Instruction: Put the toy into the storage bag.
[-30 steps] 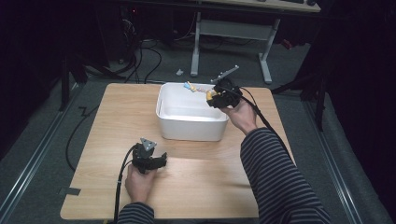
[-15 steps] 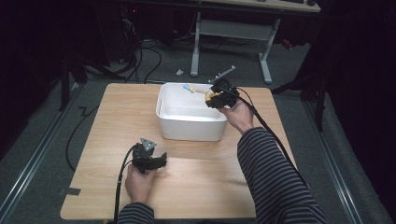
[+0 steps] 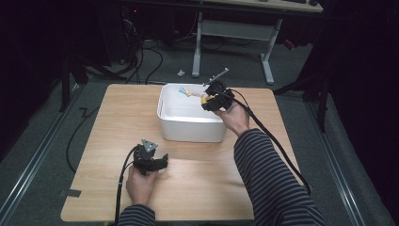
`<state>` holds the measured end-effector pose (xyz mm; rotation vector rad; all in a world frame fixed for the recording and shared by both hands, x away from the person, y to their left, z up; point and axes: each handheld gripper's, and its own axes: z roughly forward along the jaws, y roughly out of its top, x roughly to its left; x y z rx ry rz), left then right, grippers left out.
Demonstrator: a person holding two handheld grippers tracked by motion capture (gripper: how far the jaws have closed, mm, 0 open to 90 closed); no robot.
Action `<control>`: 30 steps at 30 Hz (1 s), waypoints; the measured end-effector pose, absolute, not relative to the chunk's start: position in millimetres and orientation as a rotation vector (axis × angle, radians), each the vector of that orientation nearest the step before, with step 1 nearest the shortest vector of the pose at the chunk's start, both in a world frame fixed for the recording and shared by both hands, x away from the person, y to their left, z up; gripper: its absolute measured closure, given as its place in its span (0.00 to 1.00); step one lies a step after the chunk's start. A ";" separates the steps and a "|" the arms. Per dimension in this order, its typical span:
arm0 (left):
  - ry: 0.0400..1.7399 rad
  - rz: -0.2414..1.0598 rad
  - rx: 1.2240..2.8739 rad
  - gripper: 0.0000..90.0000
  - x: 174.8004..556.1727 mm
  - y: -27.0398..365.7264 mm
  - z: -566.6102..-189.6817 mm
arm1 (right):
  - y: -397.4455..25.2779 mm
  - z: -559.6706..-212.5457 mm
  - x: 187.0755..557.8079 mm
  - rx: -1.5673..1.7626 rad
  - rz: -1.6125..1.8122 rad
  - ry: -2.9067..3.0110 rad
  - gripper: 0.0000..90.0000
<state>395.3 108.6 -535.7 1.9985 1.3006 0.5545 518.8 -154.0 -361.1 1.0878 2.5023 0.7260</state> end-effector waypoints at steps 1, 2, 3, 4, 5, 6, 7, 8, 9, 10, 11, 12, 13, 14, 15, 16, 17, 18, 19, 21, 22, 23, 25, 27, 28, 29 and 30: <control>1.301 0.554 1.999 0.24 395.3 108.7 -535.7 | -153.1 -361.9 518.5 1.089 0.721 2.507 0.76; 1.301 0.554 1.999 0.24 395.3 108.7 -535.7 | -152.5 -362.7 518.2 1.082 0.711 2.510 0.76; 1.300 0.554 1.999 0.24 395.3 108.7 -535.7 | -151.8 -363.4 517.6 1.086 0.709 2.512 0.76; 1.302 0.554 1.995 0.24 395.3 108.5 -535.8 | -151.3 -364.0 517.0 1.079 0.704 2.517 0.76; 1.302 0.554 1.995 0.24 395.3 108.5 -535.8 | -150.8 -364.4 516.3 1.069 0.701 2.521 0.76; 1.302 0.554 1.996 0.24 395.3 108.5 -535.8 | -149.9 -364.5 514.7 1.074 0.700 2.524 0.76; 1.301 0.554 1.996 0.24 395.3 108.6 -535.8 | -149.1 -364.6 513.4 1.062 0.702 2.527 0.76; 1.301 0.554 1.997 0.24 395.3 108.6 -535.8 | -148.1 -364.1 511.3 1.055 0.693 2.531 0.76; 1.301 0.554 1.999 0.24 395.3 108.7 -535.7 | -147.3 -363.9 509.6 1.062 0.697 2.533 0.76; 1.301 0.554 1.999 0.24 395.3 108.7 -535.7 | -146.8 -363.5 508.4 1.053 0.695 2.534 0.76; 1.300 0.554 1.999 0.24 395.3 108.7 -535.7 | -146.1 -363.5 507.2 1.060 0.697 2.535 0.76; 1.300 0.554 2.000 0.24 395.3 108.7 -535.7 | -145.4 -363.7 506.2 1.054 0.696 2.540 0.76; 1.300 0.554 2.000 0.24 395.3 108.7 -535.7 | -144.8 -363.8 505.2 1.050 0.692 2.543 0.76; 1.301 0.554 1.999 0.24 395.3 108.7 -535.7 | -144.1 -364.1 504.2 1.059 0.691 2.542 0.76; 1.301 0.554 1.999 0.24 395.3 108.7 -535.7 | -143.8 -364.4 503.7 1.048 0.685 2.545 0.76; 1.301 0.553 2.000 0.24 395.3 108.7 -535.7 | -143.6 -365.1 503.4 1.040 0.690 2.549 0.76; 1.301 0.553 1.999 0.24 395.3 108.7 -535.7 | -143.1 -365.5 502.5 1.043 0.687 2.553 0.76; 1.301 0.553 1.999 0.24 395.3 108.7 -535.7 | -142.8 -365.9 501.4 1.045 0.687 2.557 0.76; 1.301 0.553 1.998 0.24 395.3 108.7 -535.7 | -142.5 -366.1 500.5 1.050 0.688 2.559 0.76; 1.301 0.554 1.997 0.24 395.3 108.6 -535.7 | -142.3 -366.9 498.9 1.042 0.686 2.564 0.76; 1.301 0.553 1.997 0.24 395.3 108.6 -535.7 | -142.0 -367.2 498.3 1.040 0.681 2.566 0.76; 1.301 0.554 1.997 0.24 395.3 108.6 -535.7 | -141.9 -367.8 498.0 1.038 0.683 2.570 0.76; 1.302 0.554 1.997 0.24 395.4 108.6 -535.7 | -141.6 -368.1 496.9 1.039 0.683 2.571 0.76; 1.301 0.554 1.997 0.24 395.4 108.6 -535.7 | -141.8 -367.8 495.6 1.037 0.688 2.568 0.76; 1.302 0.554 1.997 0.24 395.4 108.6 -535.7 | -141.9 -367.8 494.5 1.039 0.690 2.571 0.76; 1.302 0.552 1.999 0.24 395.4 108.7 -535.6 | -142.0 -367.8 494.1 1.033 0.688 2.573 0.76; 1.302 0.553 1.998 0.24 395.4 108.7 -535.6 | -141.8 -367.9 493.3 1.037 0.691 2.573 0.76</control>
